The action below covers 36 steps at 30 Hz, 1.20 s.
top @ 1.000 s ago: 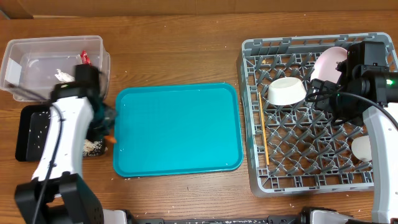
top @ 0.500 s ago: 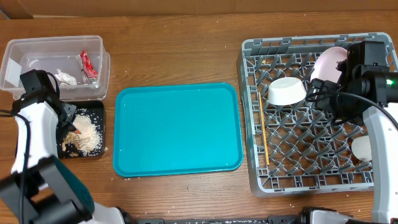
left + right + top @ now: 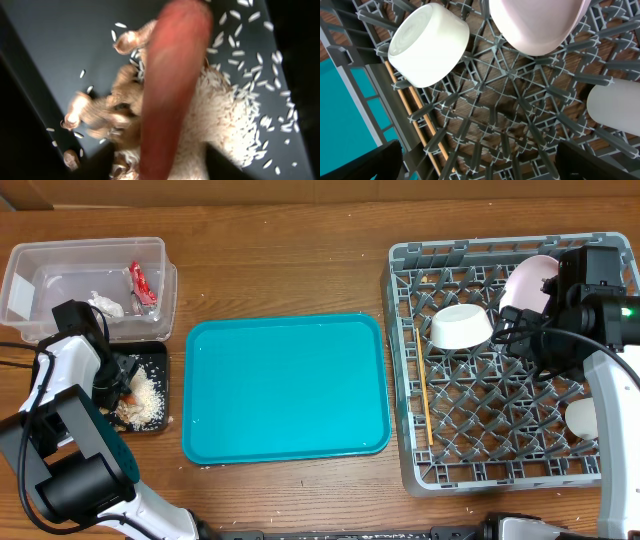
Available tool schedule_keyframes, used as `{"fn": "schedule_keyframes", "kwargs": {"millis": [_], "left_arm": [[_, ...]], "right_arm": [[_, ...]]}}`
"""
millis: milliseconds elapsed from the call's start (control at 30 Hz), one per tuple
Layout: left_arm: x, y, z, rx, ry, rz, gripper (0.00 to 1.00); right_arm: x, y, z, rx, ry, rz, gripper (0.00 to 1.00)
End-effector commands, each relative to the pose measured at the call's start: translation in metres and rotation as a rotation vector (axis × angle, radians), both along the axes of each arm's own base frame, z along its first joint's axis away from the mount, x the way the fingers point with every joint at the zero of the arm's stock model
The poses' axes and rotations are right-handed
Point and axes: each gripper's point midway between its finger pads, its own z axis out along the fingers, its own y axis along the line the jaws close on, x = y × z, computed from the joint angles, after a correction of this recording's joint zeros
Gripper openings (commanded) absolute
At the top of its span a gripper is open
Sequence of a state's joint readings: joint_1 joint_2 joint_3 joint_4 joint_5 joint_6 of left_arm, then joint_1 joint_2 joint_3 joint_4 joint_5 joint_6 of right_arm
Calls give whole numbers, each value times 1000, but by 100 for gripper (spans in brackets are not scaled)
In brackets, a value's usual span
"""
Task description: Sort waste into correct bins and load items into the dishwasher
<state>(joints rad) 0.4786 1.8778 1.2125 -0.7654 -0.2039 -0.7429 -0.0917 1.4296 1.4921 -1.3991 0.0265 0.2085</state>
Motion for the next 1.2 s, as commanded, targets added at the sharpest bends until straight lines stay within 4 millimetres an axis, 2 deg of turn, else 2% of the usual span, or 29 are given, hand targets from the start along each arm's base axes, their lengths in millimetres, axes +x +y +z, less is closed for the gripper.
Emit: {"fn": "schedule_keyframes", "kwargs": {"millis": [0,100,233,300,333,467,533,567,600,700,800,900,1000,1167], "left_arm": [[2,0,9,-22,25,-88,76],[5,1,29,-26,43,-112,80],[16,-1,69,-15,27,-163,81],[24,-10,94,-6,5,-217,81],[33,-22,112,-3,-25,-282,81],[47,-64,144,4,-85,-445,81],[51,-92,154,-3,-103,-553,82],[51,-118,158,-23,-103,-661,83],[50,-134,159,-44,-97,-736,85],[38,-170,156,-94,-40,-868,89],[16,-189,152,-144,50,-912,91],[-16,-202,151,-255,141,-884,87],[-35,-207,155,-316,186,-881,86],[-50,-209,176,-290,123,-916,84]], "right_arm": [[4,-3,7,-11,-26,-5,100],[4,-5,7,-25,-25,-10,100],[7,-6,8,-26,-42,-10,100],[12,-1,10,-3,-63,-2,100],[17,9,12,57,-87,23,100],[27,60,25,271,-172,273,100],[29,80,32,324,-209,366,100],[32,93,36,323,-236,439,100],[35,101,38,314,-255,481,100],[44,128,45,291,-323,589,100],[49,142,44,232,-338,636,100],[43,135,33,169,-278,607,100],[34,123,26,162,-216,530,100],[18,104,21,164,-155,465,100]]}}
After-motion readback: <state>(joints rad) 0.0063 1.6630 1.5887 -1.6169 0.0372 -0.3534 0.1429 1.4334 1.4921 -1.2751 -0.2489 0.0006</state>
